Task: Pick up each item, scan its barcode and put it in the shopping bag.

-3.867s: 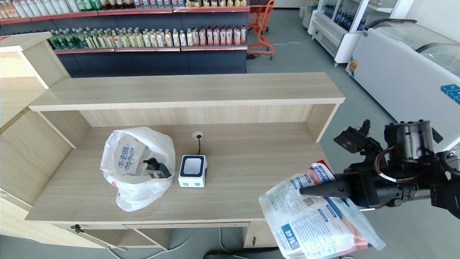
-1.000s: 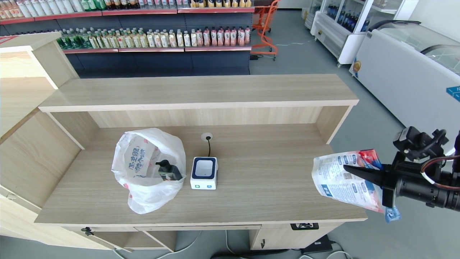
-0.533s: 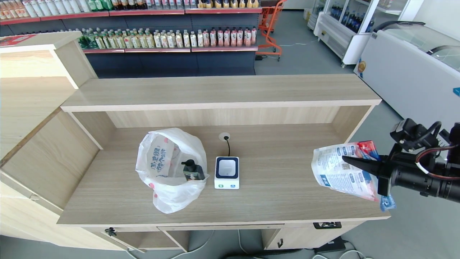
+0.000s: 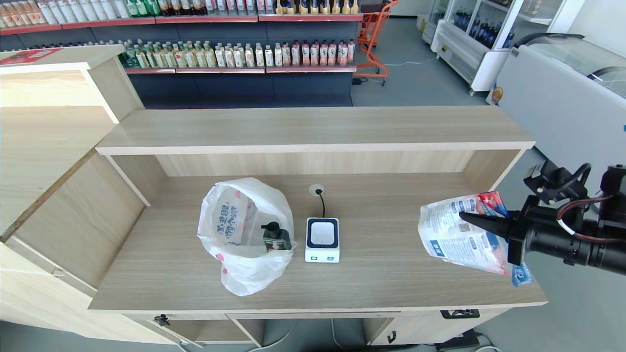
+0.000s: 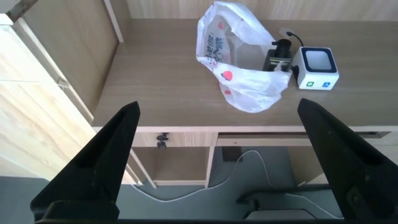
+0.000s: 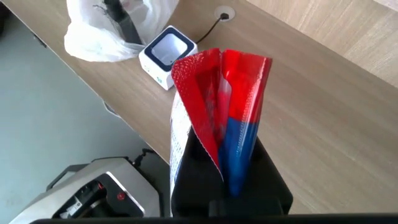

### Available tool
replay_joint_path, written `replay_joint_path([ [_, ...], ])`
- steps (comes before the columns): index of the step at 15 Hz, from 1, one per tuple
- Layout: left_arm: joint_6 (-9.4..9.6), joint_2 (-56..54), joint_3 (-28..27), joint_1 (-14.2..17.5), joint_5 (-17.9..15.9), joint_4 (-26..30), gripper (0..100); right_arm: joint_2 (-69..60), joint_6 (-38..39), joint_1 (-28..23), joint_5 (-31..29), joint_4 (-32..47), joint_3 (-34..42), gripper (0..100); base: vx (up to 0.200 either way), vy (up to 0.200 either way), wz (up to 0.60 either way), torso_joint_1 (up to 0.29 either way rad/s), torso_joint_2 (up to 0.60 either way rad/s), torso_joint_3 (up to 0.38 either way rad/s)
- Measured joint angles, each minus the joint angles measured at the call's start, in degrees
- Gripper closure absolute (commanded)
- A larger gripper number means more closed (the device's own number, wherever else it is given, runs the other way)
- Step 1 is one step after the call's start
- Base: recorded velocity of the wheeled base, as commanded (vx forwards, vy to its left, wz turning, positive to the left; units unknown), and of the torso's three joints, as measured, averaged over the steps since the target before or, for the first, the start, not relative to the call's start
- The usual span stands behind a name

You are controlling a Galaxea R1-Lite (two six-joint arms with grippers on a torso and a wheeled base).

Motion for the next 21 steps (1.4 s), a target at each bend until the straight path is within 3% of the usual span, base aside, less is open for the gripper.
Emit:
replay_joint_path([
  [5, -0.05, 0.0, 0.0, 0.0, 0.0, 0.0, 0, 2.1, 0.0, 0.7, 0.0, 0.1, -2.0, 100, 0.08, 0.0, 0.0, 0.01, 0.0, 0.0],
  [9, -1.34, 0.0, 0.0, 0.0, 0.2, 0.0, 0, 3.0, 2.9, 3.2, 0.0, 0.2, -1.8, 100, 0.0, 0.2, 0.0, 0.004, 0.01, 0.001],
  [13, -1.06, 0.0, 0.0, 0.0, 0.2, -0.1, 0, 2.7, 5.9, 4.5, -0.1, 0.2, -1.2, 100, 0.0, 0.2, 0.0, -0.006, 0.0, 0.008],
  [16, -0.74, 0.0, 0.0, 0.0, 0.1, -0.1, 0, 2.9, 5.8, 5.6, 0.0, 0.2, -0.7, 100, 0.0, 0.0, 0.0, 0.0, 0.0, 0.0],
  [19, -0.71, 0.0, 0.0, 0.0, 0.1, 0.0, 0, 3.9, 3.9, 8.4, -0.5, 0.2, 0.6, 100, 0.0, 0.0, 0.0, 0.0, 0.0, 0.0],
  [21, -0.71, 0.0, 0.0, 0.0, 0.1, 0.0, 0, 5.8, -2.4, 9.4, -0.7, 0.1, 1.2, 100, 0.0, 0.0, 0.0, 0.0, 0.0, 0.0],
])
